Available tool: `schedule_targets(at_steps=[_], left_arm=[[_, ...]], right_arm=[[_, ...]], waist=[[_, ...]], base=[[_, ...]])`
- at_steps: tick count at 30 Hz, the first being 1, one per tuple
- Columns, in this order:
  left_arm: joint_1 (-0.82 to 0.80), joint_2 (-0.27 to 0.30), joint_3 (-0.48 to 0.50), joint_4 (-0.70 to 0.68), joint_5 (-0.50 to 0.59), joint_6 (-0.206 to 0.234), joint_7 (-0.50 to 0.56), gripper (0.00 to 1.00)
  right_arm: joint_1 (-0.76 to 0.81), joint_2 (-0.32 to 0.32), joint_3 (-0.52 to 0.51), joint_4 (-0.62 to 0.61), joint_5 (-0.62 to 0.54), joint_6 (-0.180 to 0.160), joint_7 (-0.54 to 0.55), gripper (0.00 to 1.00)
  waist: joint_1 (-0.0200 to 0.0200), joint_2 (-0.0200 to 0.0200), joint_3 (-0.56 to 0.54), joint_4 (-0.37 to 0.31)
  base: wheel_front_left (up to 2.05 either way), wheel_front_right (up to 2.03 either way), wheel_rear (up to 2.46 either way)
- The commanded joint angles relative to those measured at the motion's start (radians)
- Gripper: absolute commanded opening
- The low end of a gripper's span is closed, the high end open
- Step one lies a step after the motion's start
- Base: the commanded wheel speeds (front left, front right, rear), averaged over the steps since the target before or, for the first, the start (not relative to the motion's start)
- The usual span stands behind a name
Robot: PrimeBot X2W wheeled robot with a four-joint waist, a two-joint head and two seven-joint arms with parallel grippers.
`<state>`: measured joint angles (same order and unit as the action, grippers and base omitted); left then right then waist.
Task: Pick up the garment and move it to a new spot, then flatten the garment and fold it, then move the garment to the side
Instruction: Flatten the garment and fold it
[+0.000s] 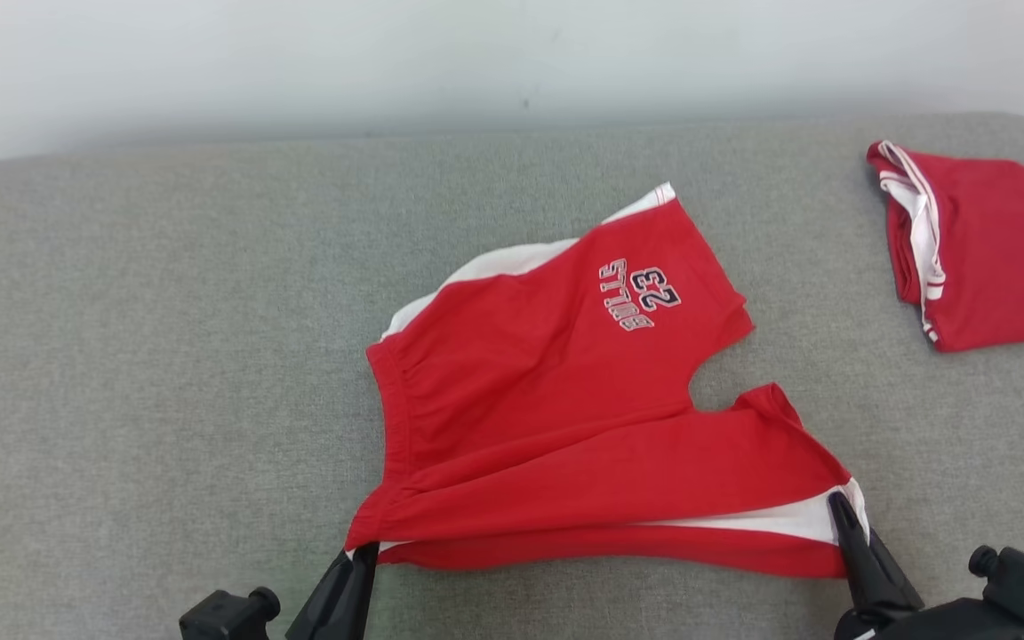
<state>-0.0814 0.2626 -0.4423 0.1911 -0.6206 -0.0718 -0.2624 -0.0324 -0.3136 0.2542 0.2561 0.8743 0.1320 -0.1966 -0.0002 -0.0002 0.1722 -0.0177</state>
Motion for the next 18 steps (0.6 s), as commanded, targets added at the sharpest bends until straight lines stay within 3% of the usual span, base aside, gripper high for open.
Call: schedule_targets(at_steps=[1,18], left_arm=[[0.018,-0.003,0.018,0.016,0.01,-0.006,-0.003,0.0],[0.021,-0.091,0.024,0.097,0.073,-0.051,-0.003,0.0]], right_arm=[[0.024,0.014,-0.024,-0.003,-0.03,-0.003,0.009,0.0],[0.066,0.113,-0.144,-0.019,-0.139,-0.003,0.088,0.0]], waist=[[0.0002,0.0002,-0.026,0.007],[0.0002,0.0002,-0.067,0.009]], base=[[0.0,0.0,0.0],[0.0,0.0,0.0]])
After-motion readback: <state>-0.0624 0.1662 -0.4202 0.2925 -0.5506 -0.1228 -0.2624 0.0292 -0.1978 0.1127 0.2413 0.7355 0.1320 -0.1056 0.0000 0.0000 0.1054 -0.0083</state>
